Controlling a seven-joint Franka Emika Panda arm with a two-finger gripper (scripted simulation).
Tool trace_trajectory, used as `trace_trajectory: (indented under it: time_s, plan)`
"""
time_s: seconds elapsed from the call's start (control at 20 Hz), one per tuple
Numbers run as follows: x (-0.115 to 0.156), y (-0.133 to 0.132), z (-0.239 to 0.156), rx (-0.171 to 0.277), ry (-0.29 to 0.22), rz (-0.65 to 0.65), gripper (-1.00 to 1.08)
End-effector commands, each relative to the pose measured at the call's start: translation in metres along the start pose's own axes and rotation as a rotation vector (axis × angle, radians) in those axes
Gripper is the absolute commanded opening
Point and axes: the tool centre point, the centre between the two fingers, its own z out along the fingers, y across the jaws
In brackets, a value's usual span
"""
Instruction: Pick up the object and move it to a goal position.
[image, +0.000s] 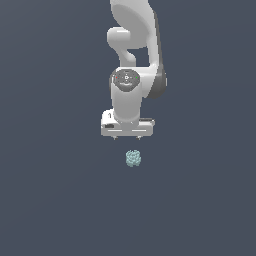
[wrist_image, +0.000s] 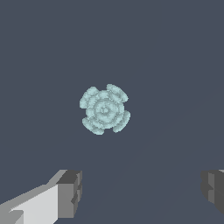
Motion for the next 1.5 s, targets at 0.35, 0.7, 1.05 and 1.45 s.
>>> trace_trajectory:
  time_s: [0.35, 0.7, 1.05, 1.45]
  plan:
    - [0.002, 0.013, -0.003, -0.013, 0.000, 0.005, 1.00]
    - [0.002, 0.018, -0.005, -0.018, 0.000, 0.008, 1.00]
    - [0.015, 0.006, 0.009, -0.017, 0.015, -0.035, 1.00]
    - [0.040, -0.021, 0.041, -0.007, 0.049, -0.126, 1.00]
